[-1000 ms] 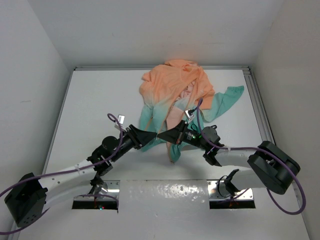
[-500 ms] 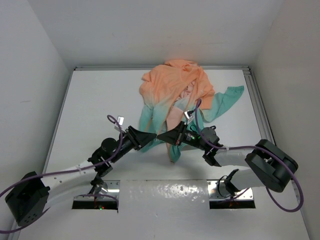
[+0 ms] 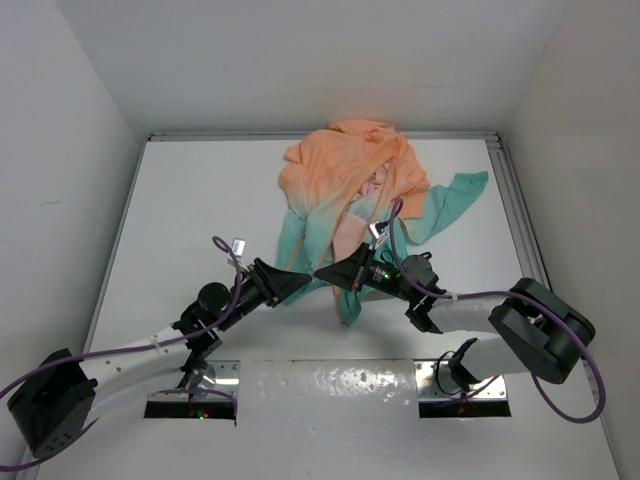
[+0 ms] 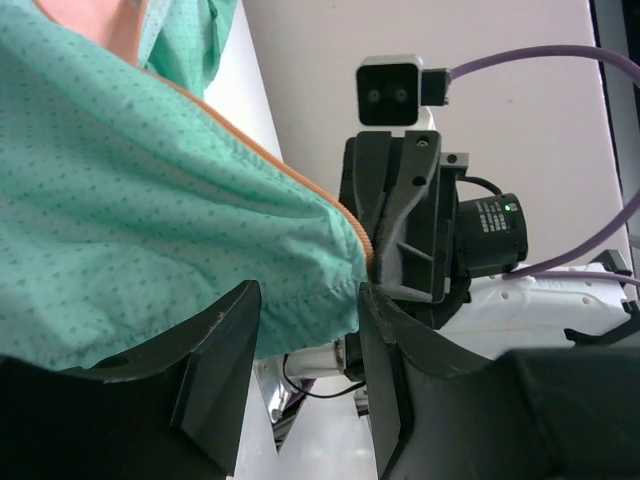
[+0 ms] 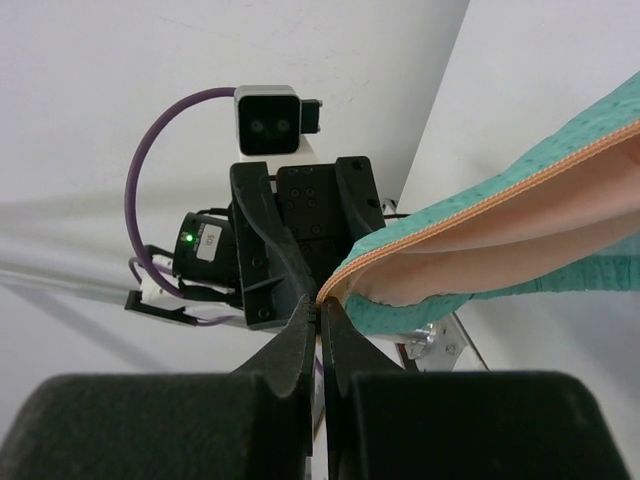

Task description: Zip up the jacket

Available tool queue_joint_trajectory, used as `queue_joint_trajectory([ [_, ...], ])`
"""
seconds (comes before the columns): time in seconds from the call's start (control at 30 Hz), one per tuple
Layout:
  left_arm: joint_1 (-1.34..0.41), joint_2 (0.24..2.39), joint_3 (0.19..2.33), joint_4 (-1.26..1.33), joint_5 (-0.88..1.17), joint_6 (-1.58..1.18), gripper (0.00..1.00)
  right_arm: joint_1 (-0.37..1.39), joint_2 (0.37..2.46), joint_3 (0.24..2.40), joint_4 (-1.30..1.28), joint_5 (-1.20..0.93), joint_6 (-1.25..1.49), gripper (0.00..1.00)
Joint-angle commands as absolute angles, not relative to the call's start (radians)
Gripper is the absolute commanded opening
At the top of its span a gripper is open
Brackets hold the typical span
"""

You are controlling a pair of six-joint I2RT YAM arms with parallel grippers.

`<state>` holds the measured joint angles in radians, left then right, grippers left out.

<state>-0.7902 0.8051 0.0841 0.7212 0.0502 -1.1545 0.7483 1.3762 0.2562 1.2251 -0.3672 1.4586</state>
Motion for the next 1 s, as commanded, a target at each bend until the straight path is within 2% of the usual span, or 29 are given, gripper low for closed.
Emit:
queue_joint_trajectory([
  [0.0, -0.788, 0.802, 0.089, 0.81, 0.066, -1.161, 0.42, 0.747, 1.381, 0.256, 1.281, -0.356, 1.445, 0.0],
  [0.27, -0.79, 0.874, 0.101, 0.913, 0.109, -1.172, 0.4, 0.747, 1.381, 0.249, 1.278, -0.359, 1.448, 0.0],
  [0.43, -0.788, 0.871, 0.103, 0.914, 0.106, -1.172, 0.3, 0.749, 1.382, 0.247, 1.275, -0.356, 1.45, 0.0],
  [0.5, -0.788, 0.864, 0.107, 0.896, 0.095, -1.161, 0.22, 0.747, 1.385, 0.245, 1.27, -0.356, 1.45, 0.0],
  [0.63, -0.79, 0.85, 0.117, 0.874, 0.084, -1.144, 0.14, 0.747, 1.387, 0.239, 1.247, -0.356, 1.444, 0.0],
  [0.77, -0.79, 0.859, 0.127, 0.857, 0.087, -1.12, 0.02, 0.747, 1.387, 0.239, 1.197, -0.359, 1.428, 0.0],
  [0.97, -0.79, 0.871, 0.133, 0.819, 0.091, -1.04, 0.0, 0.747, 1.339, 0.258, 0.988, -0.371, 1.344, 0.0],
])
